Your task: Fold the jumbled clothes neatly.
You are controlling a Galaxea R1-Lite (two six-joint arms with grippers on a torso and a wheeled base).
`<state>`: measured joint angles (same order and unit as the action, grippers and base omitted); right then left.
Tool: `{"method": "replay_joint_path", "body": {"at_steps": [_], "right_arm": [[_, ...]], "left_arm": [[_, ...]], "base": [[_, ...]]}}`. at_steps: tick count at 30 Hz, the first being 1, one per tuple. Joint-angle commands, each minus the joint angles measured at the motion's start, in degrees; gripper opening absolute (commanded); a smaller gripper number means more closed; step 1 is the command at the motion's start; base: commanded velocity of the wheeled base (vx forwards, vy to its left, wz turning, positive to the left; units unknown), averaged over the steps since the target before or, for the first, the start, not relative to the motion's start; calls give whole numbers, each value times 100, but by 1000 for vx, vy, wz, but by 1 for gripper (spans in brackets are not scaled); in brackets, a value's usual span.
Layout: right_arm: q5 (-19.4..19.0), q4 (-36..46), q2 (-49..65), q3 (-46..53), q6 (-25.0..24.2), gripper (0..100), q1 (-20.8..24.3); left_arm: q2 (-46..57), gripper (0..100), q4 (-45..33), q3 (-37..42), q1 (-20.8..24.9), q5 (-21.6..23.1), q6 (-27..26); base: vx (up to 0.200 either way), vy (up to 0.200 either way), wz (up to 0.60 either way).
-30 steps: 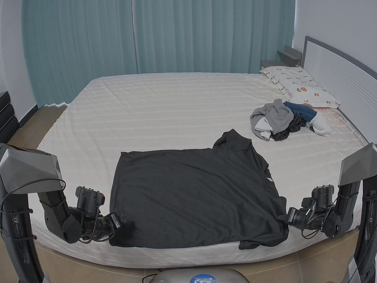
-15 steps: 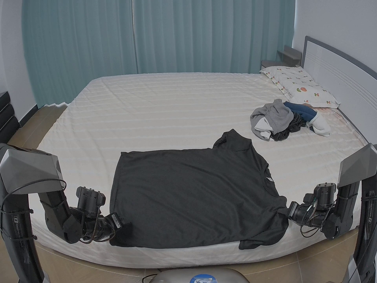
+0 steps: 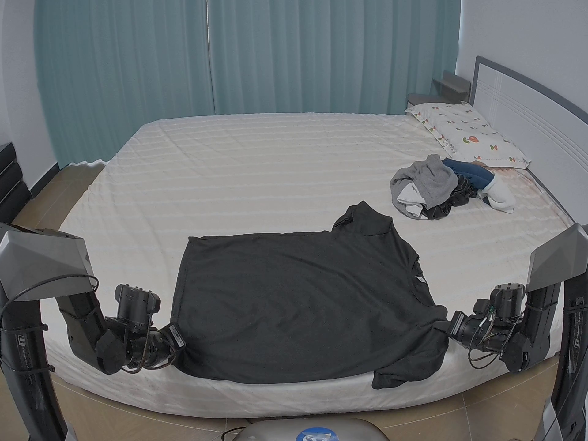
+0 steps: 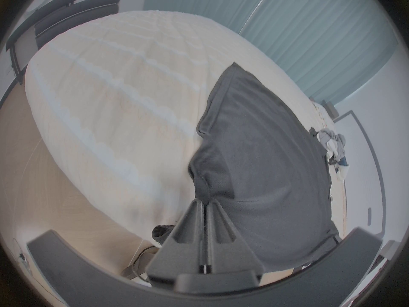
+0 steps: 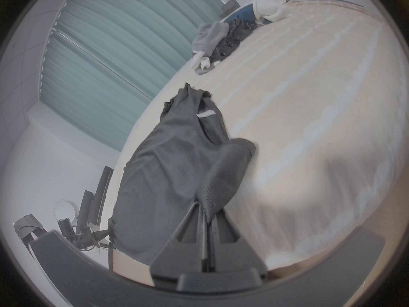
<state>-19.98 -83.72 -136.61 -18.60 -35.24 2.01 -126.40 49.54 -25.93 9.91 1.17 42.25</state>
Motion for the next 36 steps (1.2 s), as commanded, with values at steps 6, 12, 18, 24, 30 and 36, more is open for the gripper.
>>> {"method": "replay_joint_path", "body": {"at_steps": [6, 12, 18, 24, 30, 36], "right_arm": [[346, -584, -85, -144, -378, 0, 124], [908, -584, -569, -662, -378, 0, 361], [1277, -592, -621, -943, -440, 0, 440], [1620, -601, -771, -1348, -782, 0, 520], [1822, -592, -938, -1576, -826, 100, 511], [1462, -584, -498, -1269, -1195, 100, 273]], "left_arm": [[309, 0, 47, -597, -464, -3, 969], [169, 0, 64, -852, -640, 6, 1110], [11, 0, 170, -1186, -666, -3, 1734], [-200, 0, 513, -1213, -648, -12, 1945], [-411, 0, 741, -1204, -640, -64, 1945], [-438, 0, 732, -1213, -640, -91, 1927]], "base": [[0, 0, 0], [0, 0, 0], [0, 0, 0], [0, 0, 0], [0, 0, 0], [0, 0, 0]]}}
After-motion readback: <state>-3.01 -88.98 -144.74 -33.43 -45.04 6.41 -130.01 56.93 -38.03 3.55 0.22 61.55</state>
